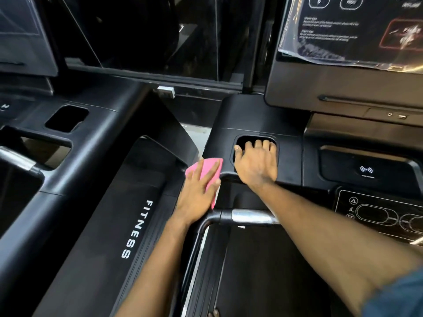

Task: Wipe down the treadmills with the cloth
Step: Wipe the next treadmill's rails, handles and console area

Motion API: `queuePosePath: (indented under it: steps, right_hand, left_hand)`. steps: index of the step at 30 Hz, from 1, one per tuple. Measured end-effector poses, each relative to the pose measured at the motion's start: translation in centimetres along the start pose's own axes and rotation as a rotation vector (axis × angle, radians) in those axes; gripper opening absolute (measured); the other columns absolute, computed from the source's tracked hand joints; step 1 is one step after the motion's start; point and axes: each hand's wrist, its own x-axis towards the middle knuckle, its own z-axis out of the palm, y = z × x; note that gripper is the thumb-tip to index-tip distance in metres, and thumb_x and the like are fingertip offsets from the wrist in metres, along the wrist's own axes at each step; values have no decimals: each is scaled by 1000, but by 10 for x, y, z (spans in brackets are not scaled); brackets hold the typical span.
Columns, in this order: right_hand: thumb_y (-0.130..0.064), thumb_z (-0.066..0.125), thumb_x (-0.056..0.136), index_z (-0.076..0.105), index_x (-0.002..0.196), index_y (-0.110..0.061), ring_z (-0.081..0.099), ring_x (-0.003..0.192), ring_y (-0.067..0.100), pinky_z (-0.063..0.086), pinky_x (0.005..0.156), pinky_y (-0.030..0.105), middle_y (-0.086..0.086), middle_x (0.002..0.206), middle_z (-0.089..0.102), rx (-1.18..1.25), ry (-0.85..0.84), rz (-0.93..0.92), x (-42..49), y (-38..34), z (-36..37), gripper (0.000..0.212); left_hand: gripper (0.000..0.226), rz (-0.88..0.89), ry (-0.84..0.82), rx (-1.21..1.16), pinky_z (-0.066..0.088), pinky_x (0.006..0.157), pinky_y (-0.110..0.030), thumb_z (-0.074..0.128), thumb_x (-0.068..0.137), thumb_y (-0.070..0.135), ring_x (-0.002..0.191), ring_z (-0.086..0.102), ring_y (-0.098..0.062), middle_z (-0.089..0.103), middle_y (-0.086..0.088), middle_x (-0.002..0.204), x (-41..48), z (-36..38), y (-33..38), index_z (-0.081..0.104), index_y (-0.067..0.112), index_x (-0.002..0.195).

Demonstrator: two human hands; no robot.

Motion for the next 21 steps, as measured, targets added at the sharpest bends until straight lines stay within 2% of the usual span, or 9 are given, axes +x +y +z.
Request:
queuePosePath:
  steps: [2, 5, 7, 10, 15, 18, 21]
  right_hand:
    - [-47, 31, 102, 72, 104, -10, 55, 101, 35, 37, 103, 49, 16, 102, 69, 3, -11, -1, 0, 0, -1, 55]
    - [-45, 31, 103, 72, 104, -10, 56, 101, 34, 37, 106, 49, 16, 102, 69, 13, -18, 5, -2, 1, -1, 54]
    - [-44, 31, 104, 71, 104, -10, 56, 103, 34, 36, 108, 49, 16, 103, 69, 17, -17, 1, -3, 1, -1, 53]
    - [-42, 32, 104, 70, 105, -11, 56, 103, 34, 36, 109, 49, 15, 103, 69, 10, -14, -5, -3, 0, -1, 49]
    - [-39, 29, 102, 68, 102, -13, 56, 100, 32, 39, 104, 48, 14, 100, 68, -2, 10, 3, 3, 0, 4, 47]
    - [-38, 32, 102, 67, 101, -13, 55, 101, 32, 40, 102, 47, 14, 102, 67, -4, -3, 28, 3, 0, 2, 43]
    - [-36, 36, 102, 67, 103, -13, 54, 104, 31, 39, 102, 45, 13, 106, 67, 8, -20, 35, 1, -2, -1, 38]
  left_hand:
    - [45, -11, -12, 93, 36, 111, -54, 28, 104, 55, 152, 0, -11, -5, 23, 166, -27, 3, 0, 11, 75, 141]
    - [44, -48, -29, 98, 42, 105, -61, 24, 104, 56, 153, -3, -14, -6, 26, 165, -19, 4, 2, 9, 77, 140]
    - [41, -69, -20, 44, 38, 111, -58, 22, 104, 58, 153, 0, -16, -2, 24, 166, 7, 2, 6, 11, 78, 139]
    - [39, -92, -28, -38, 22, 121, -55, 18, 102, 63, 154, 6, -21, 2, 18, 168, 70, 1, 3, 12, 79, 137]
    - [43, -103, -64, -81, 12, 124, -55, 18, 102, 62, 155, 9, -31, 2, 7, 170, 165, -2, 14, 15, 71, 143]
    - [44, -95, -93, -61, 11, 124, -56, 20, 104, 60, 155, 4, -31, -2, 9, 169, 161, -3, 19, 16, 68, 147]
    - [48, -1, -73, 18, 17, 121, -60, 12, 98, 70, 155, -1, -28, -8, 17, 168, 103, 1, 7, 11, 70, 146]
